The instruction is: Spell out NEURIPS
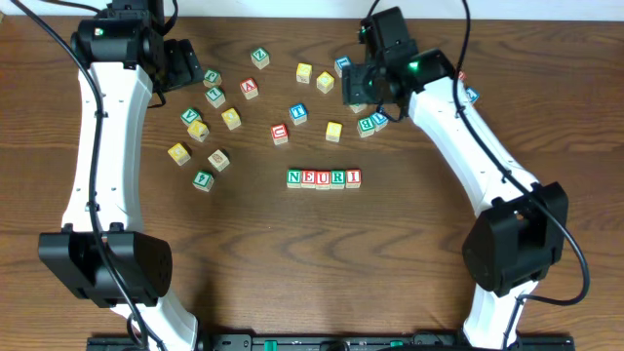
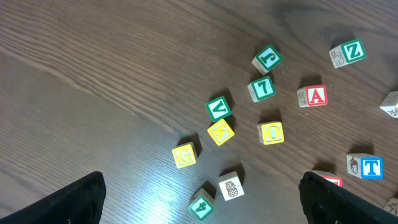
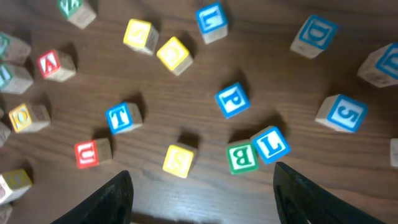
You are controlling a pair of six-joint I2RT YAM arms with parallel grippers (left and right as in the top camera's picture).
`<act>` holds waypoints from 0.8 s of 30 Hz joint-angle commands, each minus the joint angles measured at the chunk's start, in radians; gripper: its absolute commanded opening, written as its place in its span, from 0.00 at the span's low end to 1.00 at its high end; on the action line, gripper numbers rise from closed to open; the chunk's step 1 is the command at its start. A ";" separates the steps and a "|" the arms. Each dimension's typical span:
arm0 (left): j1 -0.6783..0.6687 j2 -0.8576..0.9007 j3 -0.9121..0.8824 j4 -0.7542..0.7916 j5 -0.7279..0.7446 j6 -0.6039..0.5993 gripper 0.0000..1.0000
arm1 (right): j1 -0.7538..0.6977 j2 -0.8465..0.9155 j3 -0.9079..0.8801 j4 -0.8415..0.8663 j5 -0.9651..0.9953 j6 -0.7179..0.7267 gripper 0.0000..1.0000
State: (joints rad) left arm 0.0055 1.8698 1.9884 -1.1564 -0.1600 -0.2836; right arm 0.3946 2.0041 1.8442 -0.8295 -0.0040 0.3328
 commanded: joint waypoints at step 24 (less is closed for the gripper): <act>0.004 -0.013 0.012 -0.006 -0.006 0.006 0.98 | -0.003 0.231 0.162 0.026 0.020 0.406 0.66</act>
State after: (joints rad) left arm 0.0055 1.8698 1.9884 -1.1564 -0.1600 -0.2836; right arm 0.3904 2.2189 1.9976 -0.8032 -0.0082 0.6735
